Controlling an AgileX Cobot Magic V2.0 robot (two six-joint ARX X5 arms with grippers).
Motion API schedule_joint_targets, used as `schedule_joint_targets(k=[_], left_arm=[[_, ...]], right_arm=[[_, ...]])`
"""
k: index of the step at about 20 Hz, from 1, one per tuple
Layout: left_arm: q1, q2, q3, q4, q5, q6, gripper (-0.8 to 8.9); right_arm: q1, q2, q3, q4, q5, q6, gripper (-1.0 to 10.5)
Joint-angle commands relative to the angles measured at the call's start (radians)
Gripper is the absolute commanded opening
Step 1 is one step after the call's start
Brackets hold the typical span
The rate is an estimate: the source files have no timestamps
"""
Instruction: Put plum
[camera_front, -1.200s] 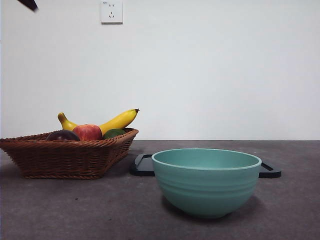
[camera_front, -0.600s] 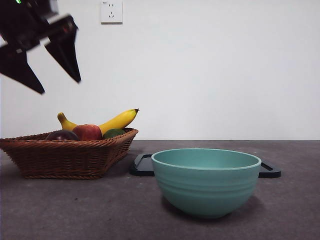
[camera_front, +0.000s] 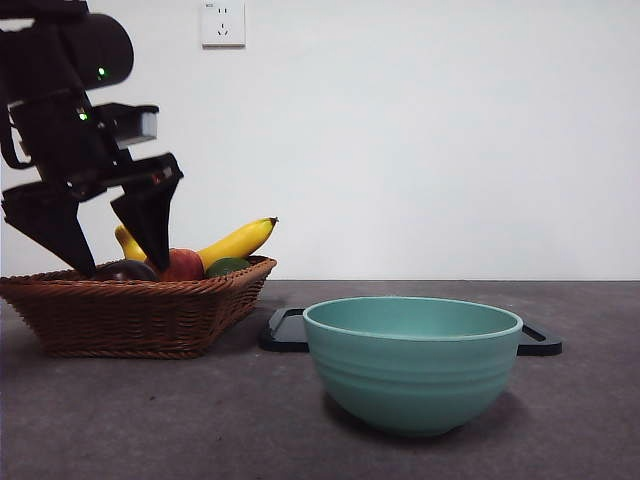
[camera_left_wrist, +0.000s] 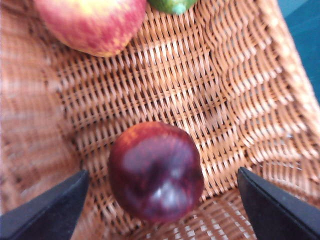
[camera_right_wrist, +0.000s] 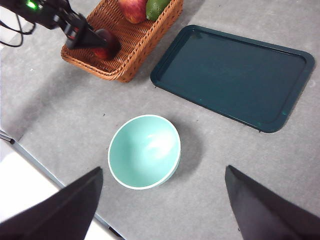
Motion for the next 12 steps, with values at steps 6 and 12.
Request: schedule_joint_targets(k=[6, 12], left_arm=[[-0.01, 0.078, 0.026, 0.027, -0.006, 0.016, 4.0], [-0.011, 0.078, 0.026, 0.022, -0.006, 0.015, 3.0]], right_arm=[[0.004, 0.006, 0.018, 0.009, -0.003, 0.0, 3.9], [0.004, 0.006, 0.018, 0.009, -0.002, 0.0, 3.9]])
